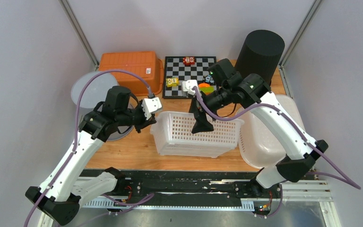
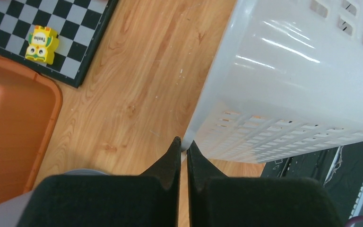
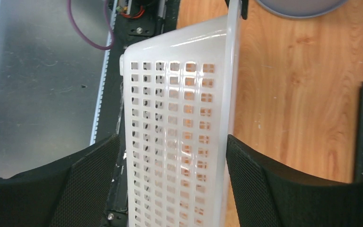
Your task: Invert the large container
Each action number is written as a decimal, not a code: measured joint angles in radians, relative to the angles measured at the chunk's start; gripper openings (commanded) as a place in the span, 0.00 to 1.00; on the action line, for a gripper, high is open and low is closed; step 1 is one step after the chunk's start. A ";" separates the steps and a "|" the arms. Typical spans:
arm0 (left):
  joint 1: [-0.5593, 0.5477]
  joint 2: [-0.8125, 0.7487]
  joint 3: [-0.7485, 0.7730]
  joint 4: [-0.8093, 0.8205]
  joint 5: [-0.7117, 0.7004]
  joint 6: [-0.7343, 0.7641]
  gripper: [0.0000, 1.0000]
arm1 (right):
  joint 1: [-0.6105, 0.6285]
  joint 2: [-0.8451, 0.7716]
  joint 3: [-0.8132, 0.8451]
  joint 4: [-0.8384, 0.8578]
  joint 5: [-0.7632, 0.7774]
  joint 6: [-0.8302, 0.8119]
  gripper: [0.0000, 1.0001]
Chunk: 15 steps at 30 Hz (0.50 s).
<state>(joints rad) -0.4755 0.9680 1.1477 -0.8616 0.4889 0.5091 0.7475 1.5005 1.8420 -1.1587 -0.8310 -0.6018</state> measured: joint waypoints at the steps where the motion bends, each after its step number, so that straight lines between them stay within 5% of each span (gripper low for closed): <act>1: 0.007 0.002 -0.002 0.000 0.001 -0.002 0.00 | -0.005 -0.016 -0.012 0.012 0.010 0.000 0.86; 15: 0.125 0.053 -0.035 0.000 0.032 -0.032 0.00 | -0.132 -0.251 -0.133 0.082 0.174 -0.043 0.92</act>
<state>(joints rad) -0.3504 1.0210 1.1130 -0.8616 0.5209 0.4774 0.6159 1.2491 1.7088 -1.0767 -0.6575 -0.6449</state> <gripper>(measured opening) 0.031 0.915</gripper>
